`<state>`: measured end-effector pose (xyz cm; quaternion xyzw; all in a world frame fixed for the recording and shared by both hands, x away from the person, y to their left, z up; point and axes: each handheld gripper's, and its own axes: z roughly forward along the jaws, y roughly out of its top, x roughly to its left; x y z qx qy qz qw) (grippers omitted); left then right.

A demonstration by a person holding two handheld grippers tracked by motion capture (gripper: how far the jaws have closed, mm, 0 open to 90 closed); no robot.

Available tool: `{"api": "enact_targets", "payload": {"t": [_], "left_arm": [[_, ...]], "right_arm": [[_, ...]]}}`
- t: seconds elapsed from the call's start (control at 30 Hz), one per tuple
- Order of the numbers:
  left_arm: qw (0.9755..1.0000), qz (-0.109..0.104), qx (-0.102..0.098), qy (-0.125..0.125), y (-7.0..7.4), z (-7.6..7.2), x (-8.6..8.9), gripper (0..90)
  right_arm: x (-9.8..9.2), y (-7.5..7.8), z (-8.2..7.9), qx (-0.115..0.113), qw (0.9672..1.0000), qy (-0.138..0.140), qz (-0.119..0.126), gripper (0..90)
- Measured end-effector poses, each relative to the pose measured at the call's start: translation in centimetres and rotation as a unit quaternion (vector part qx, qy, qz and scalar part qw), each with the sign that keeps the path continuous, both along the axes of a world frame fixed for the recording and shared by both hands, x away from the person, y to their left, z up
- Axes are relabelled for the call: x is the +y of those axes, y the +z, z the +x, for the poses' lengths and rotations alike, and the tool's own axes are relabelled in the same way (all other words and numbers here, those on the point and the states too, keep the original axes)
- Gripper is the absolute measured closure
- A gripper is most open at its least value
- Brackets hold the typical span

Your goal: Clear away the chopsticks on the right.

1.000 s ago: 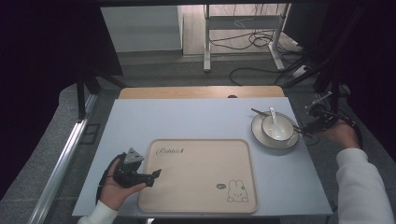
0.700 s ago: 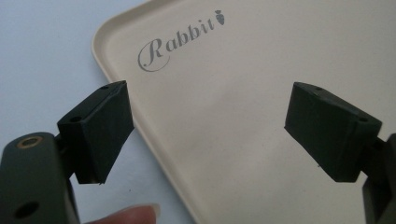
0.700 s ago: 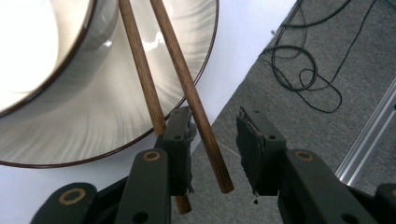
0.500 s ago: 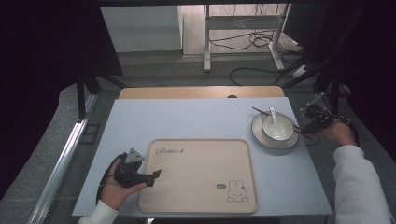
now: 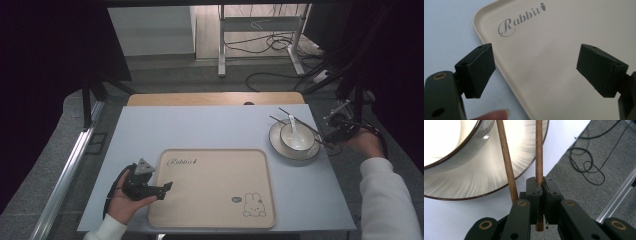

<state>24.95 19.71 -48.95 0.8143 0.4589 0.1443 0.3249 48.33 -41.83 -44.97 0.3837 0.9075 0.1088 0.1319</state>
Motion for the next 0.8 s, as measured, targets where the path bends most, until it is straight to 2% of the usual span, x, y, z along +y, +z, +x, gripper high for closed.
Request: {"api": "enact_targets", "payload": {"t": [0.03, 0.2, 0.23, 0.33, 0.37, 0.4, 0.43, 0.47, 0.53, 0.57, 0.6, 0.63, 0.7, 0.77, 0.8], "left_arm": [[1.0000, 0.000, 0.000, 0.000, 0.0, 0.0, 0.0, 15.4], [1.0000, -0.004, -0.006, 0.001, 0.3, -0.2, 0.0, 15.4], [1.0000, -0.004, -0.006, 0.001, 0.3, -0.2, 0.0, 15.4], [0.9999, -0.007, -0.010, 0.000, 0.4, -0.3, 0.0, 15.4], [0.9999, -0.007, -0.010, 0.000, 0.4, -0.3, 0.0, 15.4], [0.9999, -0.007, -0.010, -0.001, 0.5, -0.3, 0.0, 15.4], [0.9999, -0.007, -0.010, -0.001, 0.5, -0.3, 0.0, 15.4], [0.9999, -0.006, -0.011, -0.003, 0.5, -0.3, -0.1, 15.4], [0.9999, -0.007, -0.011, -0.004, 0.5, -0.4, -0.2, 15.4], [0.9999, -0.007, -0.011, -0.004, 0.5, -0.4, -0.2, 15.4], [0.9999, -0.007, -0.013, -0.004, 0.6, -0.4, -0.2, 15.4], [0.9999, -0.007, -0.013, -0.004, 0.6, -0.4, -0.2, 15.4], [0.9999, -0.006, -0.013, -0.005, 0.7, -0.4, -0.4, 15.4], [0.9999, -0.006, -0.013, -0.006, 0.7, -0.4, -0.4, 15.4], [0.9999, -0.005, -0.012, -0.006, 0.6, -0.3, -0.5, 15.4]], "right_arm": [[0.0, 0.0, 0.0, 0.000, 1.0000, 0.000, 0.000, 83.8], [-0.6, 1.8, -1.1, -0.031, 0.9983, -0.038, 0.031, 84.2], [-0.6, 1.8, -1.1, -0.031, 0.9983, -0.038, 0.031, 84.2], [0.2, 3.3, -2.8, -0.050, 0.9970, -0.041, 0.043, 84.2], [0.2, 3.3, -2.8, -0.050, 0.9970, -0.041, 0.043, 84.2], [0.6, 4.3, -3.9, -0.063, 0.9953, -0.043, 0.060, 84.2], [0.6, 4.3, -3.9, -0.063, 0.9953, -0.043, 0.060, 84.2], [1.1, 5.2, -5.0, -0.074, 0.9932, -0.042, 0.079, 84.2], [1.7, 5.9, -6.2, -0.084, 0.9912, -0.041, 0.094, 84.2], [1.7, 5.9, -6.2, -0.084, 0.9912, -0.041, 0.094, 84.2], [2.4, 6.4, -7.4, -0.087, 0.9906, -0.035, 0.100, 84.2], [2.4, 6.4, -7.4, -0.087, 0.9906, -0.035, 0.100, 84.2], [3.7, 6.9, -9.2, -0.092, 0.9884, -0.025, 0.119, 84.2], [4.2, 7.0, -9.8, -0.093, 0.9875, -0.020, 0.126, 84.2], [5.2, 7.1, -11.0, -0.091, 0.9863, -0.011, 0.137, 84.2]]}}
